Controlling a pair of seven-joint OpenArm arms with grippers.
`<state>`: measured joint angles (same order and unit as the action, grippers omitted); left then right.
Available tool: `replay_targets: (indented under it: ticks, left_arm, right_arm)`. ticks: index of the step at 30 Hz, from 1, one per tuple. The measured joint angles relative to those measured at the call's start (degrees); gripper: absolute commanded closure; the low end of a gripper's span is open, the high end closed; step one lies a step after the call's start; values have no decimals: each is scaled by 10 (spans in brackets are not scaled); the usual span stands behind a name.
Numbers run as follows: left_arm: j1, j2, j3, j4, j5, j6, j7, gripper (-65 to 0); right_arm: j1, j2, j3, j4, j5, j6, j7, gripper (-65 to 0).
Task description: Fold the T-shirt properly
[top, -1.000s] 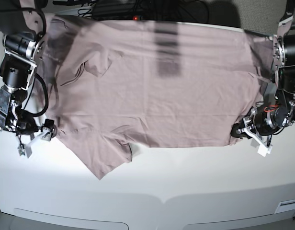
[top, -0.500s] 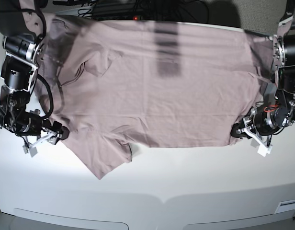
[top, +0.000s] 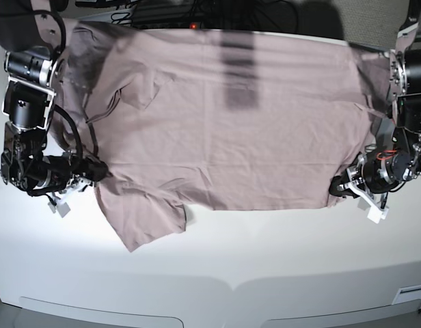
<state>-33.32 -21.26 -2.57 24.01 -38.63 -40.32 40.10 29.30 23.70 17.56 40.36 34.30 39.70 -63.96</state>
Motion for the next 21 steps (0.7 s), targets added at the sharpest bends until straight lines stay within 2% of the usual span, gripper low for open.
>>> replay_targets:
  ticks: [5,9,16,21]
  left_arm:
    - [0,0,0,0,3,0,-12,0]
    - [0,2,0,0,12,0,-39,0]
    - [-28,3,1,0,26,9,-40,0]
    - [-53,3,1,43,20,9,-32,0]
  right_arm:
    - [26,5,0,-3,-16,0,35,0]
    - [71,6,0,-2,-55,0,46,0]
    - [96,7,0,-2,-55,0,54,0]
    - [96,8,0,-2,-52,0,59,0]
